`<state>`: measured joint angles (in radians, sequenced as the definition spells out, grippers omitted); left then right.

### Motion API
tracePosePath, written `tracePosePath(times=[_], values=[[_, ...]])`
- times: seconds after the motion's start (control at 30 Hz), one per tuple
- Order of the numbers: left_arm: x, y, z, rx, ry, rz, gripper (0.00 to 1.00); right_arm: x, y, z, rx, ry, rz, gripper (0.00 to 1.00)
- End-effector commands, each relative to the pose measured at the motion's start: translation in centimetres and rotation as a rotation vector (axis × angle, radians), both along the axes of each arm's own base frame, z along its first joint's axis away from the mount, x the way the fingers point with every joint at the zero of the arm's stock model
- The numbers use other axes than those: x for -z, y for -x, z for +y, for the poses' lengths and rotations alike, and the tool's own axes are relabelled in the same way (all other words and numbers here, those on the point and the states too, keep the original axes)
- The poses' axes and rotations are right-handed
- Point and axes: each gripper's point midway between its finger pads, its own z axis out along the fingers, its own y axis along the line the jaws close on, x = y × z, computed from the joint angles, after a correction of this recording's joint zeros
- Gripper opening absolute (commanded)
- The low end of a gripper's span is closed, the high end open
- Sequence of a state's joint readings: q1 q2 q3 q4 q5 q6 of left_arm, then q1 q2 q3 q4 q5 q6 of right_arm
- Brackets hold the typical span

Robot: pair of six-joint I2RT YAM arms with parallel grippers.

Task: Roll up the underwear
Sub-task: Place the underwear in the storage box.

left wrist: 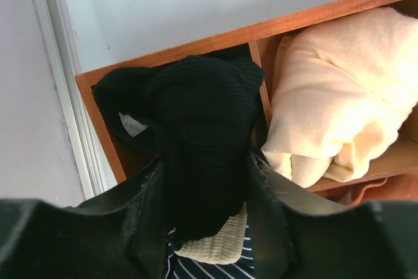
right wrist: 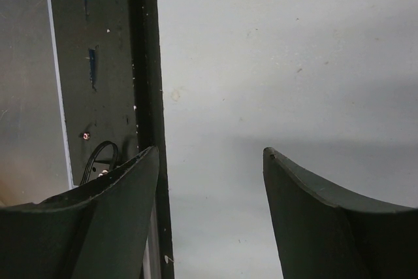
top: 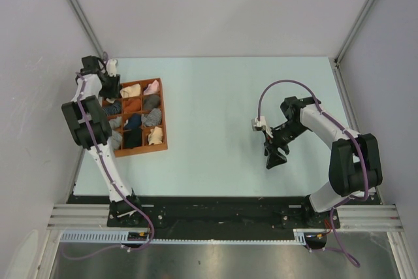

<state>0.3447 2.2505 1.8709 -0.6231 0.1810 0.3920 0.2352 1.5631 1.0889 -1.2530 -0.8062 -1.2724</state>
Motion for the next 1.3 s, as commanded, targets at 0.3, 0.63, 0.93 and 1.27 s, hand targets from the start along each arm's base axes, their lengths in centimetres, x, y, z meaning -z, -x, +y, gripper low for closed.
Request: tracePosePath(times=[0.3, 0.63, 0.93, 1.27], values=[[-3.2, 2.5, -0.7, -0.052, 0.073, 0.03, 0.55, -1.2, -0.3, 0.4, -0.006, -0.037, -0.032, 0.69], [-7.1, 1.2, -0.2, -0.07, 0.068, -0.074, 0.56, -1.2, -0.3, 0.4, -0.01, -0.041, -0.033, 0.69], [-9.1, 0.8, -0.1, -0.076, 0.066, -0.124, 0.5, -1.2, -0.2, 0.5, -0.014, -0.04, -0.028, 0.69], [-7.9, 1.1, -0.1, -0.079, 0.074, -0.095, 0.3, -0.9, -0.1, 0.5, -0.018, -0.032, -0.024, 0.69]])
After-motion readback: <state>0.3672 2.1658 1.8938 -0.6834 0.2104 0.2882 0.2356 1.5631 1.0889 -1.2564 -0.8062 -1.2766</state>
